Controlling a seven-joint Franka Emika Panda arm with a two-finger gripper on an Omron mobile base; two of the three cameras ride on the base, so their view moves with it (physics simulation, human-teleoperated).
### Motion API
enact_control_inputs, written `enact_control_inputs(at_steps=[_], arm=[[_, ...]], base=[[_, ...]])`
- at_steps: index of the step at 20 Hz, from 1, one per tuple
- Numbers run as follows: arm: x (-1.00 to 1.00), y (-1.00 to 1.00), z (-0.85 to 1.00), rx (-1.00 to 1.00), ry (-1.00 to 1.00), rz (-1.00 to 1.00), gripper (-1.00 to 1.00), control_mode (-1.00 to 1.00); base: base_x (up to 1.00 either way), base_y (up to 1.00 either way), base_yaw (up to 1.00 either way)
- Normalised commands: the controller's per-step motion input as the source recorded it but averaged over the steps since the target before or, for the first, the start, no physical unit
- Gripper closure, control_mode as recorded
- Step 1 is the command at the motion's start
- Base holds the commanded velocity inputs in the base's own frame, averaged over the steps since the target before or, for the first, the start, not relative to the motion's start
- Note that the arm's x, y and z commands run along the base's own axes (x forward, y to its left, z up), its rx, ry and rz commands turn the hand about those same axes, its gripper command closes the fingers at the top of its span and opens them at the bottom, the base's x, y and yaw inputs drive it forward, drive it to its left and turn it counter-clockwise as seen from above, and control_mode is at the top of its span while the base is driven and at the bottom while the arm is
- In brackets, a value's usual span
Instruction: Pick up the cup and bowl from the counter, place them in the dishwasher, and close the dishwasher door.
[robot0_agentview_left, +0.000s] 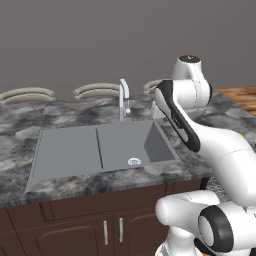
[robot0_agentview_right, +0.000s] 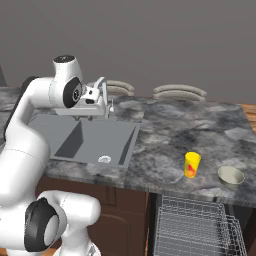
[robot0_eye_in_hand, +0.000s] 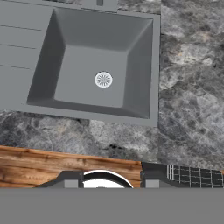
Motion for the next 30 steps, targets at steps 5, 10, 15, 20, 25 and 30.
enact_control_inputs(at_steps=[5,10,15,20,25,30], arm=[[0.00,-0.08,0.00,0.00,0.00,0.00,-1.00,-1.00],[0.00,-0.23,0.00,0.00,0.00,0.00,-1.00,-1.00],[0.00,-0.28,0.00,0.00,0.00,0.00,-1.00,-1.00],[0.00,-0.30,-0.01,-0.03,0.00,0.00,-1.00,-1.00],[0.00,-0.31,-0.02,-0.03,0.00,0.00,-1.00,-1.00],[0.00,-0.31,-0.02,0.00,0.00,0.00,-1.00,-1.00]], base=[[0.00,0.00,0.00],[0.00,0.00,0.00],[0.00,0.00,0.00],[0.00,0.00,0.00],[0.00,0.00,0.00],[0.00,0.00,0.00]])
